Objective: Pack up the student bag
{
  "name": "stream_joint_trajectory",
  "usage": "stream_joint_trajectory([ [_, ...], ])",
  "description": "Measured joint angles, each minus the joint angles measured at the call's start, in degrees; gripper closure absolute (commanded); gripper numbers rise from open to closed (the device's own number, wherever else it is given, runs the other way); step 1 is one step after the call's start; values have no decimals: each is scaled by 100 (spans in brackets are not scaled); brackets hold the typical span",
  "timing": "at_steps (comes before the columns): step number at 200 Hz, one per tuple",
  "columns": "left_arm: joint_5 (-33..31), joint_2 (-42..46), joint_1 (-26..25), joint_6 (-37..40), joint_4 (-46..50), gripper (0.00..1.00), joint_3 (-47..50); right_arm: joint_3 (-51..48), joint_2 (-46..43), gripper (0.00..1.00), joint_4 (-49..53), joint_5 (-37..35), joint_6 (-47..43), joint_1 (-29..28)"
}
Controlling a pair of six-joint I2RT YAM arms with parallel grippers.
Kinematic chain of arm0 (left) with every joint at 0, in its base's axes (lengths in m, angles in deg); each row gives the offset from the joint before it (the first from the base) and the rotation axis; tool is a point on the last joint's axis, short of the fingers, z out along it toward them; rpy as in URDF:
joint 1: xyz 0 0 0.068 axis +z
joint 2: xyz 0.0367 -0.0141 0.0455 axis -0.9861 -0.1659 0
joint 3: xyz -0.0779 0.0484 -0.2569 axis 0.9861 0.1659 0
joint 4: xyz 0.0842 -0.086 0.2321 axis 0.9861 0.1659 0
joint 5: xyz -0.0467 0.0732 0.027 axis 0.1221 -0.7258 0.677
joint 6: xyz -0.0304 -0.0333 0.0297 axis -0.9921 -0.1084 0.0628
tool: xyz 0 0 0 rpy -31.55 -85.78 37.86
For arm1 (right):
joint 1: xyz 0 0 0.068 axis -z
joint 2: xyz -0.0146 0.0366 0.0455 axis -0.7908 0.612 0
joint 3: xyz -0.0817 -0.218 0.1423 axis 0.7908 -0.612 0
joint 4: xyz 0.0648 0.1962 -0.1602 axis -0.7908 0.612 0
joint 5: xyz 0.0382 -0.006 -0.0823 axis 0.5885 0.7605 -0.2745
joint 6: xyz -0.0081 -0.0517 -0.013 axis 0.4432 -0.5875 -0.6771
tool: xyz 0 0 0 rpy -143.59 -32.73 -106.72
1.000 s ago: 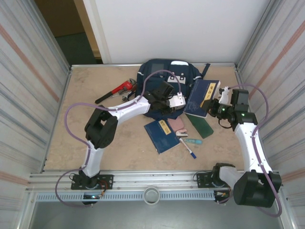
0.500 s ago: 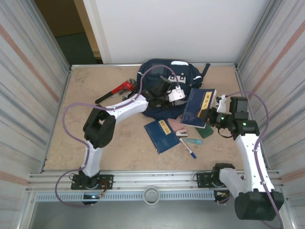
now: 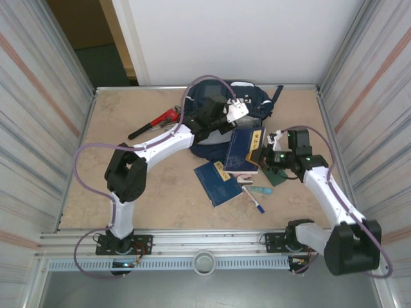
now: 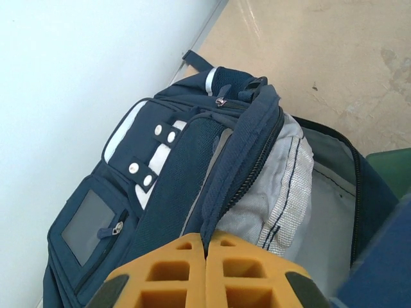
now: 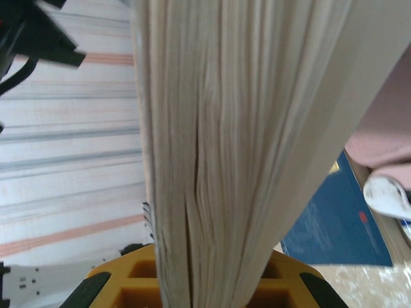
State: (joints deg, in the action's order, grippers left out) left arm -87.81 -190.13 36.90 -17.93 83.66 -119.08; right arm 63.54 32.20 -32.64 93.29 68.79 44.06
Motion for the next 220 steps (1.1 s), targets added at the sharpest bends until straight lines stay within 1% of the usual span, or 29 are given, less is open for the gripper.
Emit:
stream_joint_trajectory([
  [38, -7, 0, 2, -15, 101, 100, -361, 155, 1250, 100, -1215, -157, 697, -205],
  [73, 7, 0, 11, -33, 214, 100, -619, 608, 2090, 100, -1991, -389, 1150, -369],
  [119, 129, -4, 11, -96, 470, 100, -741, 1539, 3117, 100, -2686, -898, 1405, -573],
  [149, 234, -4, 48, -96, 623, 100, -739, 1646, 3539, 100, -3171, -1108, 1368, -597],
  [175, 444, 92, 109, -9, 640, 75, -437, 1641, 3589, 100, -3263, -1119, 1215, -592],
  [194, 673, 264, 184, 92, 846, 61, -216, 1585, 3576, 100, -3296, -1117, 1088, -570],
  [209, 874, 374, 273, 160, 1056, 47, -179, 1526, 3558, 100, -3298, -1106, 992, -535],
  [220, 1049, 450, 374, 258, 1204, 41, -179, 1508, 3556, 100, -3300, -1088, 960, -516],
])
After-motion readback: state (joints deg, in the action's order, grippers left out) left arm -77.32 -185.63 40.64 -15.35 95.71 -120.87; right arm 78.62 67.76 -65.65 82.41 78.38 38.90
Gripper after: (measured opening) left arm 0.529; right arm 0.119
